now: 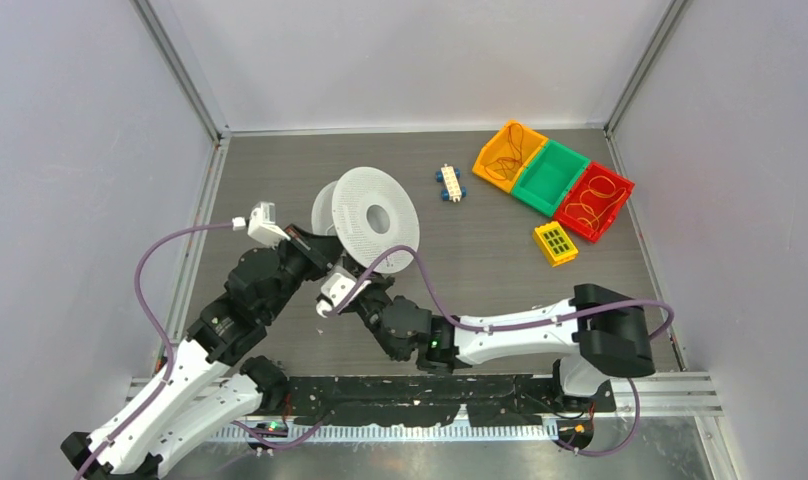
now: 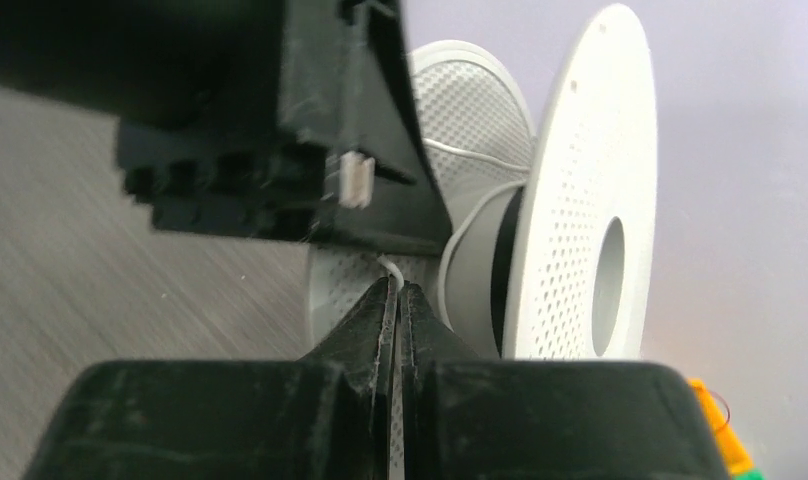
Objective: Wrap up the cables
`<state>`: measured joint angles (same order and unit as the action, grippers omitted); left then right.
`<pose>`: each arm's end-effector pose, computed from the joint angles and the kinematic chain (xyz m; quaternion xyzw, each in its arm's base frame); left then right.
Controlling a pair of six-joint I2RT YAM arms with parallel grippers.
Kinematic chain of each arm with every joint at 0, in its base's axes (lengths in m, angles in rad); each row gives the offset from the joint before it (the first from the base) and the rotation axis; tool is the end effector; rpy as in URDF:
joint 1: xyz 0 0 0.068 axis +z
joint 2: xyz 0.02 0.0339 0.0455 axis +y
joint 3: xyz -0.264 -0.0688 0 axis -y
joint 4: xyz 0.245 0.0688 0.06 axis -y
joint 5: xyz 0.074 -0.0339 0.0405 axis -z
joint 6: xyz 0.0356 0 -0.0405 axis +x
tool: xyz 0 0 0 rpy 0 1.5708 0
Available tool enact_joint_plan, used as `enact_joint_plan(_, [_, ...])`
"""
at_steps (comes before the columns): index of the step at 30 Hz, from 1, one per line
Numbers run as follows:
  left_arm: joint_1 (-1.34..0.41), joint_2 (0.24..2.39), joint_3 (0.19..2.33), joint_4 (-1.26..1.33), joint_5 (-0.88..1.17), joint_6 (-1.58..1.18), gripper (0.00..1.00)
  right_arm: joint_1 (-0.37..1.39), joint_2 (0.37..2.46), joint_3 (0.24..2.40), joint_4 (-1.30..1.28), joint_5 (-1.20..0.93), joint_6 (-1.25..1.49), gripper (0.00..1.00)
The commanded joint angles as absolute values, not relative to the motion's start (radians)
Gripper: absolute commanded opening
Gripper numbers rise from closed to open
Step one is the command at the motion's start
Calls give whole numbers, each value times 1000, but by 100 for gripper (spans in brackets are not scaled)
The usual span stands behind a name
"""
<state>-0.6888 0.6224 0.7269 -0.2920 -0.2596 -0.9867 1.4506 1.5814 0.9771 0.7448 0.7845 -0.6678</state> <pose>0.1212 -0.0879 0.3324 -0.1950 0.7430 -0.4033 0.4973 0.0677 0.3511 0.3015 -0.3871 0.5483 0.0344 0.7405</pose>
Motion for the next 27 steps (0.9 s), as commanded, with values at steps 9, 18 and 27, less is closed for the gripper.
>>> enact_joint_plan(9, [-690,564,704,-144,-322,-1077,0,1457,1686,1113,934,1153,-603,5])
enact_joint_plan(18, [-691,570,702,-128,-279,-1104,0,1449,1712,1214,803,1186,-567,5])
enact_joint_plan(27, [-690,586,674,-121,-255,-1112,0,1424,1714,1158,838,1160,-525,5])
